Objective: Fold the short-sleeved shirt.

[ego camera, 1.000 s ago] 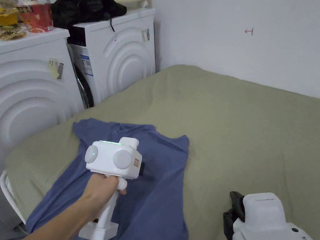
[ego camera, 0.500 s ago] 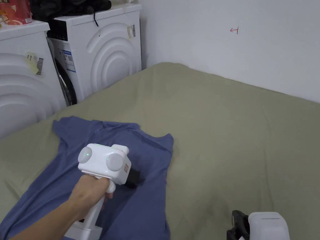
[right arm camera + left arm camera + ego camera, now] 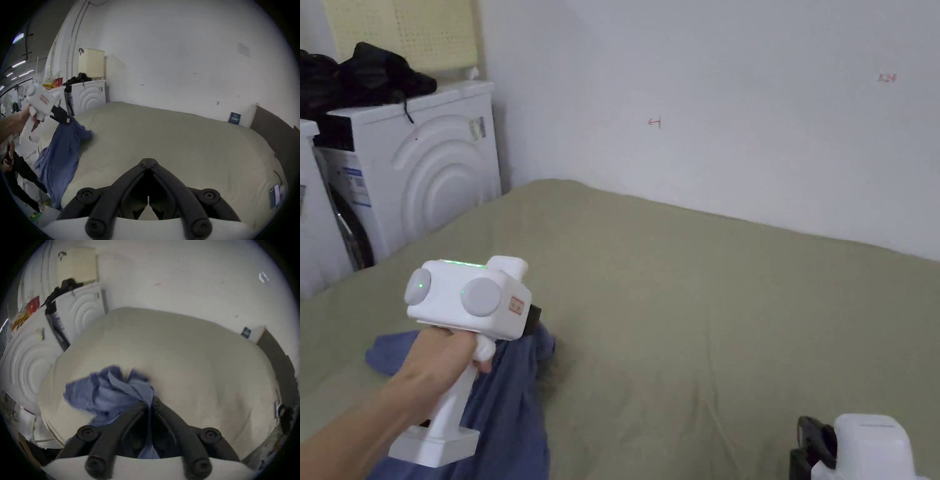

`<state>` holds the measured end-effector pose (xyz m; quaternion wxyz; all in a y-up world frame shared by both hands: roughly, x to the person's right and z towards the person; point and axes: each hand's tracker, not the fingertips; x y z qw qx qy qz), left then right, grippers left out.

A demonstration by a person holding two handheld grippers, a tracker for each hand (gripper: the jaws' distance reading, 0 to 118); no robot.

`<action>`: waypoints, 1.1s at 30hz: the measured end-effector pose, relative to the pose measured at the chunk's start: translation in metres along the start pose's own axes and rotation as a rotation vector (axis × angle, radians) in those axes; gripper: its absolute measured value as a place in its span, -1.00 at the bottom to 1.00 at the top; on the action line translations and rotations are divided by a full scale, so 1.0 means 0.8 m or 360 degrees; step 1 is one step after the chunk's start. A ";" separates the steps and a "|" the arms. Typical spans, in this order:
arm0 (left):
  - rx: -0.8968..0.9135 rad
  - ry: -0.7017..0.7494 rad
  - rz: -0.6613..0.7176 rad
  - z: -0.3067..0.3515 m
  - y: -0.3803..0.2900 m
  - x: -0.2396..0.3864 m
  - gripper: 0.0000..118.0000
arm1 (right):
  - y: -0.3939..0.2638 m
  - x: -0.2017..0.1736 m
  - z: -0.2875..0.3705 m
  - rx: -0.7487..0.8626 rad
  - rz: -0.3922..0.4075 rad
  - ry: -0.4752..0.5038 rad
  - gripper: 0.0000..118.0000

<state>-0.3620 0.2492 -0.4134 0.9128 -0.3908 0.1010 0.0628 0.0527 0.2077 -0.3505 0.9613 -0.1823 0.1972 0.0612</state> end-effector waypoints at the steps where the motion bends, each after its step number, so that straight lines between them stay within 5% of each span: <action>1: 0.0035 -0.0051 -0.0027 0.012 0.008 0.026 -1.00 | 0.000 0.014 0.014 0.0017 -0.0017 -0.0034 -1.00; 11: 0.0189 -0.0598 -0.0305 0.075 0.035 0.326 -1.00 | -0.016 0.140 0.122 0.0091 -0.0127 -0.0377 -1.00; 20: 0.0086 -0.1096 -0.0450 0.036 0.027 0.551 -1.00 | -0.059 0.214 0.149 0.0001 -0.0240 -0.0601 -1.00; 26: -0.0171 -0.1077 -0.0615 -0.076 -0.041 0.630 -1.00 | -0.092 0.251 0.133 -0.0111 -0.0314 -0.0673 -1.00; 33: -0.0345 -0.0785 -0.0760 -0.183 -0.114 0.655 -1.00 | -0.126 0.278 0.110 -0.0234 -0.0333 -0.0707 -1.00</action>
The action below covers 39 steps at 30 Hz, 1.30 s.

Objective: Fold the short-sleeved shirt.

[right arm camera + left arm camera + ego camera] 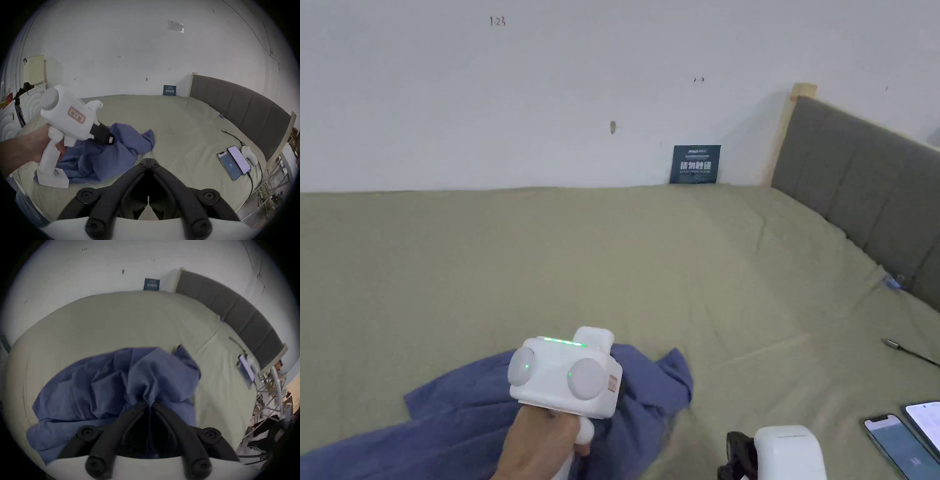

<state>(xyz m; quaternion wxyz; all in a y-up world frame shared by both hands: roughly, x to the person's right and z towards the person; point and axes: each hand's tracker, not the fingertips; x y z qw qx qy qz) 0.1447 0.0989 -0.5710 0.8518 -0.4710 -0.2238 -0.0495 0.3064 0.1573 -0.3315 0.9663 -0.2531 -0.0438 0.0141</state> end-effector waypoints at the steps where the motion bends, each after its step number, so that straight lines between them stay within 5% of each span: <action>1: 0.0005 -0.0012 0.0011 -0.001 -0.005 0.002 -1.00 | -0.001 0.002 -0.003 -0.0009 -0.0005 -0.0001 -1.00; 4: 0.0043 -0.0051 0.0057 0.004 -0.008 -0.007 -0.77 | -0.001 0.004 -0.006 -0.0019 -0.0019 -0.0003 -1.00; 6: 0.0146 -0.0094 0.0043 0.023 -0.014 -0.006 0.69 | 0.000 0.002 -0.004 -0.0011 -0.0020 -0.0002 -1.00; 7: 0.0176 -0.0041 0.0022 0.032 -0.017 -0.008 1.00 | 0.002 0.001 -0.002 -0.0009 -0.0021 -0.0003 -1.00; 9: 0.0356 0.0037 0.0009 0.093 -0.038 -0.001 0.75 | 0.004 -0.002 0.004 0.0005 -0.0023 0.0005 -1.00; 13: 0.0484 0.0092 0.0059 0.167 -0.085 -0.034 0.60 | 0.007 -0.012 0.014 0.0035 -0.0028 0.0024 -1.00; 14: 0.0521 0.0104 0.0087 0.187 -0.100 -0.042 0.15 | 0.008 -0.015 0.019 0.0050 -0.0024 0.0033 -1.00; 15: 0.0583 0.0149 0.0121 0.216 -0.124 -0.050 -0.66 | 0.009 -0.020 0.024 0.0062 -0.0019 0.0040 -1.00; 16: 0.0648 0.0163 0.0142 0.245 -0.150 -0.059 -1.00 | 0.009 -0.024 0.029 0.0073 -0.0017 0.0053 -1.00; 26: 0.0614 0.0483 0.0507 0.376 -0.336 -0.121 -1.00 | -0.004 -0.075 0.059 0.0141 0.0002 0.0181 -1.00; 39: 0.0361 0.0457 0.0652 0.275 -0.236 -0.248 -1.00 | -0.017 -0.108 0.022 0.0037 0.0053 0.0247 -1.00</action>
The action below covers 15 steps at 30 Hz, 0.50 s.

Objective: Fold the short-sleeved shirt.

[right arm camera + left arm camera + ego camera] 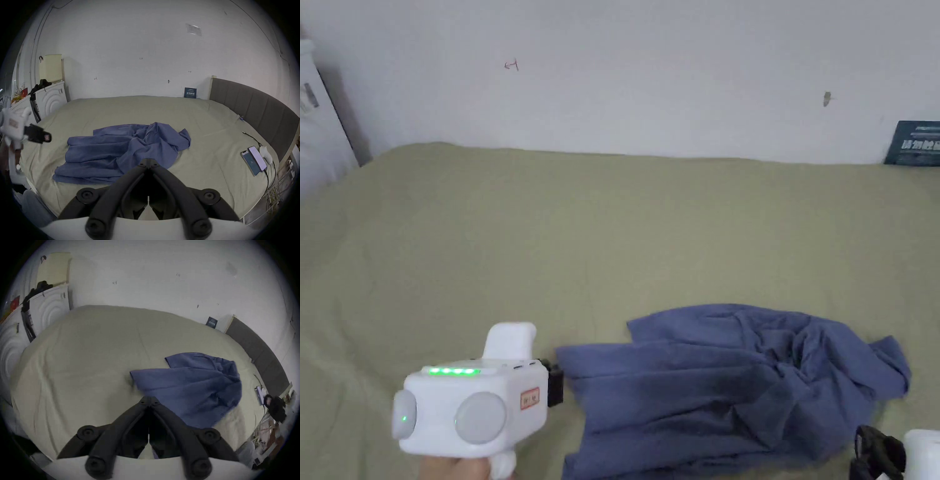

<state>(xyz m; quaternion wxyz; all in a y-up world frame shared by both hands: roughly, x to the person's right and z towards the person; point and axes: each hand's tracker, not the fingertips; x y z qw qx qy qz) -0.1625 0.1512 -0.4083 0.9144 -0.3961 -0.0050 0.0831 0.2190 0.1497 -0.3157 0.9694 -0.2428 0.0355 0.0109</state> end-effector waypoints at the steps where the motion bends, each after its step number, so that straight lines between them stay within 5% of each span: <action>1: -0.0095 -0.0017 -0.0057 -0.027 0.014 -0.001 -0.96 | 0.000 0.001 -0.005 -0.0018 -0.0002 0.0000 -1.00; 3: -0.0186 -0.0034 -0.0095 -0.068 0.032 -0.004 -0.40 | -0.002 0.003 -0.015 -0.0051 0.0007 -0.0004 -1.00; 5: -0.0223 0.0040 -0.0042 -0.100 0.046 -0.006 0.47 | -0.003 0.006 -0.024 -0.0068 0.0025 -0.0022 -1.00; 7: -0.0321 0.0047 -0.0128 -0.137 0.051 -0.008 0.87 | -0.005 0.010 -0.032 -0.0098 0.0026 -0.0029 -1.00; 13: -0.0319 0.0234 -0.0274 -0.177 0.043 0.012 0.82 | -0.011 0.026 -0.051 -0.0170 0.0023 -0.0054 -1.00; 15: -0.0338 0.0126 -0.0230 -0.159 0.037 0.019 0.40 | -0.009 0.035 -0.055 -0.0178 -0.0003 -0.0073 -1.00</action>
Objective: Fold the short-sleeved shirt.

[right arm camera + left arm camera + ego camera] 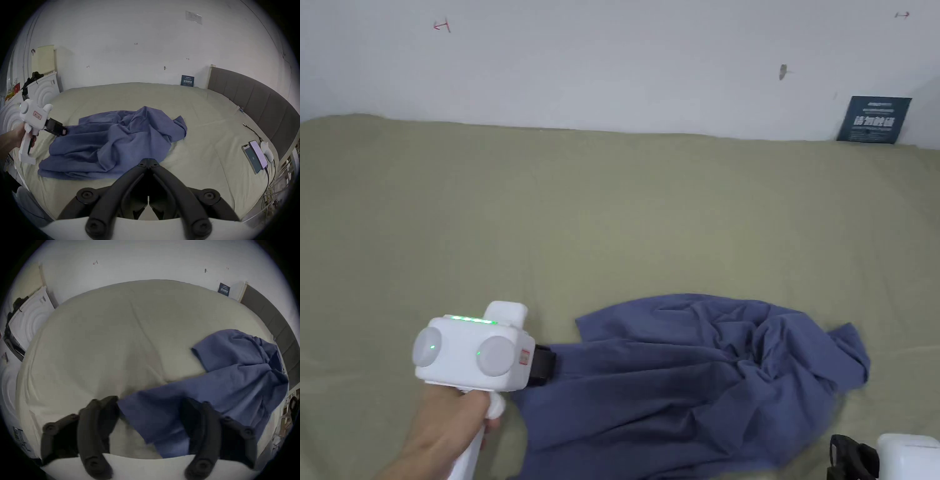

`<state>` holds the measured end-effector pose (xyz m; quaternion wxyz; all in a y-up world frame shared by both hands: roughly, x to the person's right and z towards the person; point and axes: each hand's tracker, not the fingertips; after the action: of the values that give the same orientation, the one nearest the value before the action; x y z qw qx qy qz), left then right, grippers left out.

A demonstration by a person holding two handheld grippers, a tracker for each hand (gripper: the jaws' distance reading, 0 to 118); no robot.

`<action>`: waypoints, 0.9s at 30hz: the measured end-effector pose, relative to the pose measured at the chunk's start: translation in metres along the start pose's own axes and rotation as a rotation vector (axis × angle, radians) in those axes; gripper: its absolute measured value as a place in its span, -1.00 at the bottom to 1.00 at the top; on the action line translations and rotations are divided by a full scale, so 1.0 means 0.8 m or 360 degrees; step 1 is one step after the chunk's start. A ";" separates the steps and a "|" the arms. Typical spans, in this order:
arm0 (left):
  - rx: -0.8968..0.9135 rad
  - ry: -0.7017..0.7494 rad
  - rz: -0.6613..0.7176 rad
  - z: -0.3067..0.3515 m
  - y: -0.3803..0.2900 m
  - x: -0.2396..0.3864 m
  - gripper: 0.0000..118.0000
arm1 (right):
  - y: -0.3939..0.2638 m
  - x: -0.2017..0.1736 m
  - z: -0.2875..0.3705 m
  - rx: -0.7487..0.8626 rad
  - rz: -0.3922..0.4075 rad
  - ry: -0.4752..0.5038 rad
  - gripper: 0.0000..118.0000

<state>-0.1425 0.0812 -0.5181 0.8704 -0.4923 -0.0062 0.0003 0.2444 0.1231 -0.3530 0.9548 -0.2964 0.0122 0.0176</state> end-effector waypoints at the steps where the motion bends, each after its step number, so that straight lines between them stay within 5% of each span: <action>1: 0.0044 0.0032 -0.0081 0.010 -0.001 0.005 0.24 | 0.004 0.006 -0.005 -0.0007 -0.0016 -0.0005 -1.00; 3: 0.0079 -0.0062 -0.0092 0.014 0.000 0.003 -0.93 | 0.016 0.019 -0.017 -0.0019 -0.0030 -0.0014 -1.00; 6: 0.0064 -0.0051 -0.0148 0.017 -0.007 0.012 -0.93 | 0.043 0.041 -0.046 -0.0021 0.0044 -0.0096 -1.00; 10: 0.0031 -0.0078 -0.0122 0.009 -0.015 0.006 -0.93 | 0.096 0.093 -0.122 -0.0177 -0.0116 -0.0129 -1.00; 16: 0.0015 -0.0150 -0.0024 0.008 -0.012 -0.002 -0.92 | 0.142 0.144 -0.231 -0.0346 -0.0084 -0.0139 -1.00; 17: 0.0013 -0.0154 -0.0026 0.007 -0.013 -0.002 -0.92 | 0.143 0.148 -0.244 -0.0385 -0.0097 -0.0114 -0.76; 19: 0.0016 -0.0158 -0.0028 0.005 -0.013 -0.001 -0.92 | 0.139 0.155 -0.275 -0.0528 -0.0109 -0.0122 0.65; 20: 0.0018 -0.0161 -0.0019 0.004 -0.014 -0.002 -0.92 | 0.134 0.157 -0.287 -0.0585 -0.0102 -0.0167 0.97; 23: 0.0022 -0.0172 0.0004 -0.005 -0.013 -0.008 -0.92 | 0.121 0.158 -0.301 -0.0602 -0.0015 -0.0213 0.73; 27: 0.0026 -0.0180 0.0027 -0.016 -0.011 -0.017 -0.92 | 0.114 0.155 -0.295 -0.0607 -0.0122 -0.0176 0.57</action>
<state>-0.1560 0.0657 -0.5170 0.8727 -0.4843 -0.0511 0.0354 0.3616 0.0681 -0.6032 0.8805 -0.4707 -0.0550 -0.0007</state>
